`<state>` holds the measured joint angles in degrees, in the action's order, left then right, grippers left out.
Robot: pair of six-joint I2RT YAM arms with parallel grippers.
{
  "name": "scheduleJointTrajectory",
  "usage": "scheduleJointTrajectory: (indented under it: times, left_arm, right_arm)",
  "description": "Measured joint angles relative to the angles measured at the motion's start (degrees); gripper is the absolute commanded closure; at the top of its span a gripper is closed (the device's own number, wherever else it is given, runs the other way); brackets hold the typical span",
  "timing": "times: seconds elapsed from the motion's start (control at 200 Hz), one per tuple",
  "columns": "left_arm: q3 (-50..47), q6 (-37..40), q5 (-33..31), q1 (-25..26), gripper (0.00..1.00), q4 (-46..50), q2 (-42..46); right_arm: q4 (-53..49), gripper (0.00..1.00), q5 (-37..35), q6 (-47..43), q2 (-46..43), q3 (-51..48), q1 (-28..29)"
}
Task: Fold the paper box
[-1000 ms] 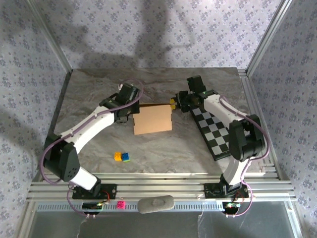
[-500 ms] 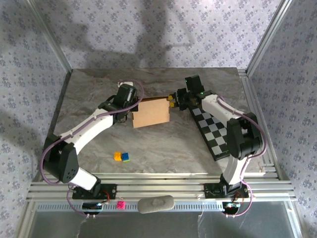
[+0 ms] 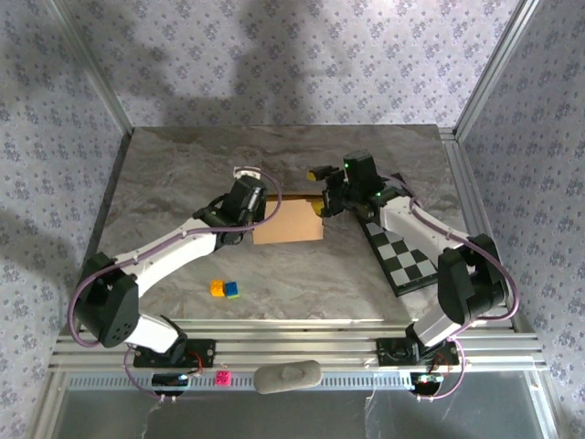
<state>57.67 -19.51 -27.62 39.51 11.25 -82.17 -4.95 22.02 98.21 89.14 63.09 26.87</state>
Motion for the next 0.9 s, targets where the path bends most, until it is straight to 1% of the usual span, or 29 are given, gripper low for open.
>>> scheduleJointTrajectory:
  times: [0.15, 0.285, 0.425, 0.545, 0.755, 0.9]
  left_arm:
    - [-1.7, 0.4, -2.7, 0.7, 1.00, -3.4, 1.2]
    - [-6.6, 1.2, -4.3, 2.8, 1.00, -8.8, 3.9]
    - [-13.6, 1.5, -5.2, 4.4, 1.00, -14.9, 6.8]
    - [-17.3, 1.5, -5.9, 5.0, 1.00, -18.7, 7.9]
    - [-19.2, 1.4, -7.6, 6.5, 1.00, -20.5, 9.0]
    - [-19.6, 1.4, -8.0, 7.5, 1.00, -20.0, 10.0]
  right_arm:
    - [-0.4, 0.23, -0.7, 0.4, -3.5, -2.6, 0.8]
    - [2.0, 0.20, -1.7, 0.8, -6.8, -6.5, 1.3]
    - [6.9, 0.19, -3.0, 1.2, -6.9, -10.5, 2.3]
    - [9.7, 0.19, -3.8, 1.0, -6.5, -10.9, 2.7]
    - [13.6, 0.19, -5.4, 1.0, -6.5, -13.2, 5.0]
    - [14.5, 0.23, -6.2, 1.3, -6.4, -16.5, 6.3]
